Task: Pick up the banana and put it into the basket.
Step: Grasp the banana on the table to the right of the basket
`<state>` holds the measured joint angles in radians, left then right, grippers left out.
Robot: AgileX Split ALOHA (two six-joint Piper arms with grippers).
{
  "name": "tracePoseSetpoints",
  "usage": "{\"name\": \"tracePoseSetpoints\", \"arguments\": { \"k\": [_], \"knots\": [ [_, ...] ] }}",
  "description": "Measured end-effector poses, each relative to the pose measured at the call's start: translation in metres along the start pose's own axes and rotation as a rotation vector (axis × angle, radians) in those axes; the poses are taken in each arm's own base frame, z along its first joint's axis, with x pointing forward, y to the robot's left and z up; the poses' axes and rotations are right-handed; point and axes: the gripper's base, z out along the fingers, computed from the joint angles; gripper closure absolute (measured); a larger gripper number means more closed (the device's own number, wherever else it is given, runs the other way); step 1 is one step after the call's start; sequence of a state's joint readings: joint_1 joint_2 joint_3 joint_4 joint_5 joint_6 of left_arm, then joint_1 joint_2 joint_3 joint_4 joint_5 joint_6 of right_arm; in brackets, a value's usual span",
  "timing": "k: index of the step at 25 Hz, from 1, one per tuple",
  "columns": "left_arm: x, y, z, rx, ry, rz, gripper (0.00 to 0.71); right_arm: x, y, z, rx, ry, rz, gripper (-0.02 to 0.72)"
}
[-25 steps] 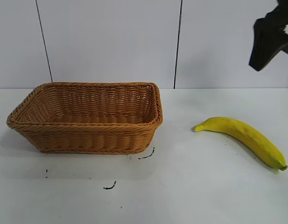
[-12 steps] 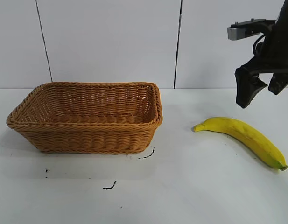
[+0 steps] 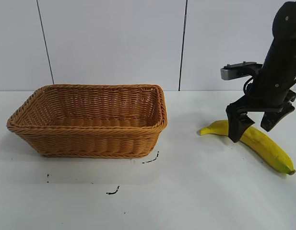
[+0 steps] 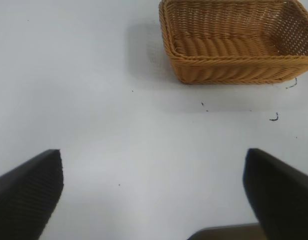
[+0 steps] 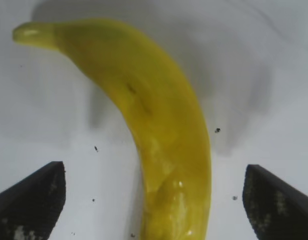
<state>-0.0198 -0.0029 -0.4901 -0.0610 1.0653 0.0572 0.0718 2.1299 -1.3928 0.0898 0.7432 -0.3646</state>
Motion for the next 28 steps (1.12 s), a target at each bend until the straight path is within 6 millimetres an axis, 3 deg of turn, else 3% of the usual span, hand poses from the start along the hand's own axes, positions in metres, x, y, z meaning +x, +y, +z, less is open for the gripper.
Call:
{"name": "tracePoseSetpoints", "arguments": {
  "k": [18, 21, 24, 28],
  "knots": [
    [0.000, 0.000, 0.000, 0.000, 0.000, 0.000, 0.015, -0.001, -0.002, 0.012, 0.016, -0.007, 0.001, 0.028],
    [0.000, 0.000, 0.000, 0.000, 0.000, 0.000, 0.015, 0.000, -0.002, 0.012, 0.012, 0.006, 0.017, 0.134],
    [0.000, 0.000, 0.000, 0.000, 0.000, 0.000, 0.015, 0.002, -0.003, 0.012, 0.024, 0.020, 0.016, 0.383],
    [0.000, 0.000, 0.000, 0.000, 0.000, 0.000, 0.015, 0.001, -0.005, 0.008, 0.035, 0.046, 0.009, 0.386]
  ]
}}
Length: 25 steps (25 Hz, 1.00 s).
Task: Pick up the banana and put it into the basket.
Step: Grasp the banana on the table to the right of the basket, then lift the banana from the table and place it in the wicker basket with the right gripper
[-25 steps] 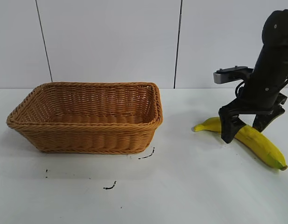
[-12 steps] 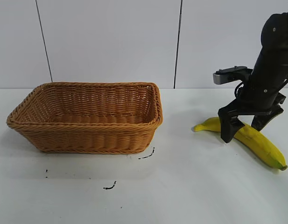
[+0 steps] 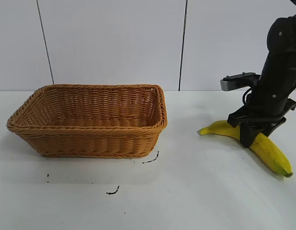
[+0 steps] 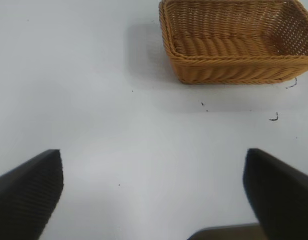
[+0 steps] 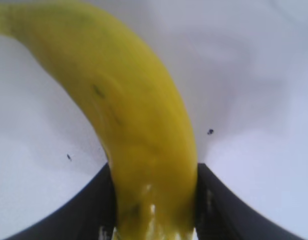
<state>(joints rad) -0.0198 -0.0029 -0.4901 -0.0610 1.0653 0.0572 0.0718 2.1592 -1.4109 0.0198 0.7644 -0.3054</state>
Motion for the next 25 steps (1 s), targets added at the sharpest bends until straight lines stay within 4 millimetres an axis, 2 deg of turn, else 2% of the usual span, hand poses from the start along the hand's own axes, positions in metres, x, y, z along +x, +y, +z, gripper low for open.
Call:
{"name": "tracePoseSetpoints", "arguments": {
  "k": [2, 5, 10, 12, 15, 21, 25],
  "knots": [
    [0.000, 0.000, 0.000, 0.000, 0.000, 0.000, 0.015, -0.003, -0.001, -0.008, 0.005, 0.005, -0.004, 0.386],
    [0.000, 0.000, 0.000, 0.000, 0.000, 0.000, 0.015, -0.013, -0.004, -0.038, 0.014, -0.022, -0.006, 0.386],
    [0.000, 0.000, 0.000, 0.000, 0.000, 0.000, 0.015, -0.032, -0.004, -0.114, 0.037, -0.109, -0.019, 0.386],
    [0.000, 0.000, 0.000, 0.000, 0.000, 0.000, 0.015, -0.039, 0.004, -0.135, 0.036, -0.120, -0.040, 0.386],
    [0.000, 0.000, 0.000, 0.000, 0.000, 0.000, 0.015, -0.052, 0.024, -0.157, 0.034, -0.155, -0.095, 0.386],
    [0.000, 0.000, 0.000, 0.000, 0.000, 0.000, 0.015, -0.075, 0.079, -0.189, 0.049, -0.295, -0.286, 0.386],
    [0.000, 0.000, 0.000, 0.000, 0.000, 0.000, 0.015, -0.088, 0.120, -0.196, 0.043, -0.359, -0.431, 0.386]
  ]
}}
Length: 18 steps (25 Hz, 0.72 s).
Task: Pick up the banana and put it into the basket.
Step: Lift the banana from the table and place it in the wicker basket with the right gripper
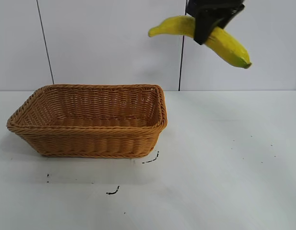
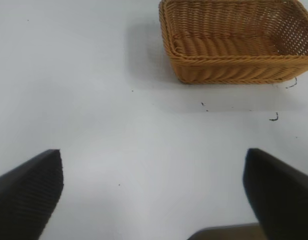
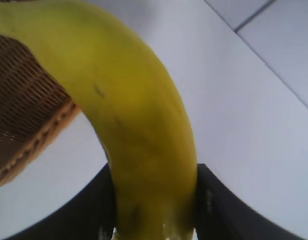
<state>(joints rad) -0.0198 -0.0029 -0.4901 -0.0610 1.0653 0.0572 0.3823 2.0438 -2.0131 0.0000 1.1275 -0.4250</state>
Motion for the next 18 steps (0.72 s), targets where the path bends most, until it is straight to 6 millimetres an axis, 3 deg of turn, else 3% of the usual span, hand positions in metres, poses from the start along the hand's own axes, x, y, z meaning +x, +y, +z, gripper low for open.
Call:
{"name": "tracePoseSetpoints", "arguments": {
  "k": [11, 18],
  "knots": [
    [0.000, 0.000, 0.000, 0.000, 0.000, 0.000, 0.015, -0.067, 0.102, 0.054, -0.048, -0.176, -0.361, 0.386],
    [0.000, 0.000, 0.000, 0.000, 0.000, 0.000, 0.015, -0.066, 0.121, 0.114, -0.038, -0.187, -0.460, 0.386]
  ]
}}
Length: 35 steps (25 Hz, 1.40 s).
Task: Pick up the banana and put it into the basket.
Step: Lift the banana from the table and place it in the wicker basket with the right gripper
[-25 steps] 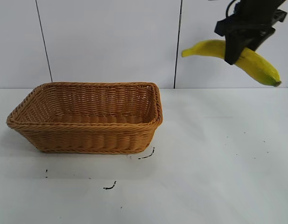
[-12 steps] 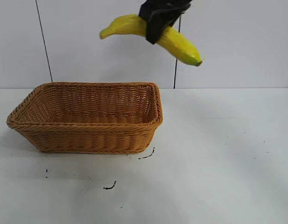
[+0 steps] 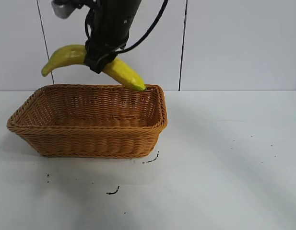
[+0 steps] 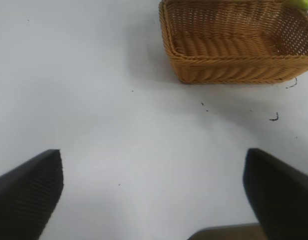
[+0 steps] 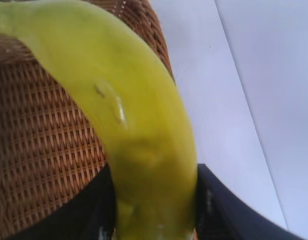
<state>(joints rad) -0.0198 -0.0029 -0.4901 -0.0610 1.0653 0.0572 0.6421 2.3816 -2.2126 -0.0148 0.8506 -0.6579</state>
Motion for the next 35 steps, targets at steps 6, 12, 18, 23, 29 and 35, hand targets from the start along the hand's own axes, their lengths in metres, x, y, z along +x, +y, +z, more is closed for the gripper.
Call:
{"name": "tracePoseSetpoints", "arguments": {
  "k": [6, 12, 18, 23, 29, 35],
  "knots": [
    [0.000, 0.000, 0.000, 0.000, 0.000, 0.000, 0.015, 0.012, 0.012, 0.041, -0.027, 0.003, 0.012, 0.386],
    [0.000, 0.000, 0.000, 0.000, 0.000, 0.000, 0.015, 0.019, 0.019, 0.060, -0.043, 0.015, 0.018, 0.386],
    [0.000, 0.000, 0.000, 0.000, 0.000, 0.000, 0.015, 0.019, 0.019, 0.061, -0.049, 0.014, 0.023, 0.385],
    [0.000, 0.000, 0.000, 0.000, 0.000, 0.000, 0.015, 0.019, 0.019, 0.060, -0.050, 0.012, 0.049, 0.083],
    [0.000, 0.000, 0.000, 0.000, 0.000, 0.000, 0.015, 0.007, 0.009, 0.028, -0.045, 0.021, 0.270, 0.014],
    [0.000, 0.000, 0.000, 0.000, 0.000, 0.000, 0.015, -0.002, -0.022, -0.023, -0.017, 0.017, 0.561, 0.014]
  ]
}}
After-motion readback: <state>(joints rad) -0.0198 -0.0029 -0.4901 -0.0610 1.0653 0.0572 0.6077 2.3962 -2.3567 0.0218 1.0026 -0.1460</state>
